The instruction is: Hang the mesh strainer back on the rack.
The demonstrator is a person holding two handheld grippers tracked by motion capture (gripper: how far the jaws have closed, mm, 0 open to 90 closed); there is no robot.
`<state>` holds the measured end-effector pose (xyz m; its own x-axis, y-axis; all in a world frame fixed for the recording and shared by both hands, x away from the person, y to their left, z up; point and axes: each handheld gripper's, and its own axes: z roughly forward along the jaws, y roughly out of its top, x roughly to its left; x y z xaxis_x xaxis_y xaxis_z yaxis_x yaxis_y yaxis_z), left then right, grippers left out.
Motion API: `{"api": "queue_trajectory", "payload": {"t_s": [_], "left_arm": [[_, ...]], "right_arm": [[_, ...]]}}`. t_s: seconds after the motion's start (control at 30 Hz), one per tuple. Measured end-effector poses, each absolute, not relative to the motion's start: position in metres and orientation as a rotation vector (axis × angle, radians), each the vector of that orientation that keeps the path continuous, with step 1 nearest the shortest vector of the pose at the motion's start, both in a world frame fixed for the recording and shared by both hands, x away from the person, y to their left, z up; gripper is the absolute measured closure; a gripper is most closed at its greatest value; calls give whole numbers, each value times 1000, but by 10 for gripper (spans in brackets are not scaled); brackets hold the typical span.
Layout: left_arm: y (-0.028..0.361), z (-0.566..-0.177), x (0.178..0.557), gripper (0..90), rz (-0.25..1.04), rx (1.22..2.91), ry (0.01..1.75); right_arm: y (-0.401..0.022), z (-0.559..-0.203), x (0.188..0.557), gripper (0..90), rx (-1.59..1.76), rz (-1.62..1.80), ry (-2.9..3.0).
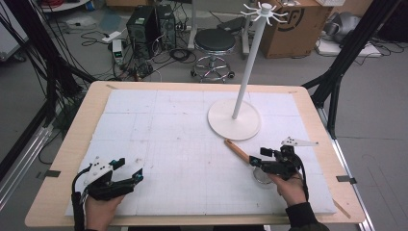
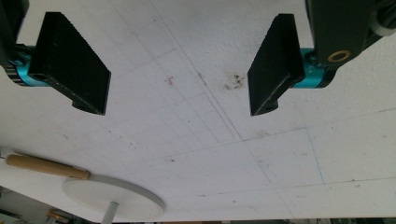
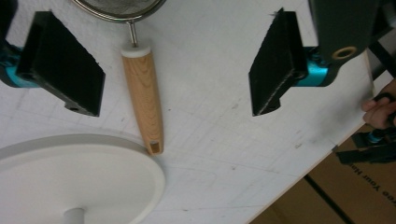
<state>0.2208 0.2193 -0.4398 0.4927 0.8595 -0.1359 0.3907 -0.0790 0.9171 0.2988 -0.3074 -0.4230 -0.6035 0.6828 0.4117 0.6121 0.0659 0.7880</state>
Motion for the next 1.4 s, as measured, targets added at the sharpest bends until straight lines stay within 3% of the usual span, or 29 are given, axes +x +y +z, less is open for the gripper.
{"api": "queue_trajectory", "payload": {"t_s": [0.57,1.4], "left_arm": [[218,-441,222,219,552,1684,1078],[210,-442,224,218,539,1694,1069]], "right_arm": [[-297,-432,319,358,1438,1433,2342],[-288,-443,325,406,1470,1297,2447]]}}
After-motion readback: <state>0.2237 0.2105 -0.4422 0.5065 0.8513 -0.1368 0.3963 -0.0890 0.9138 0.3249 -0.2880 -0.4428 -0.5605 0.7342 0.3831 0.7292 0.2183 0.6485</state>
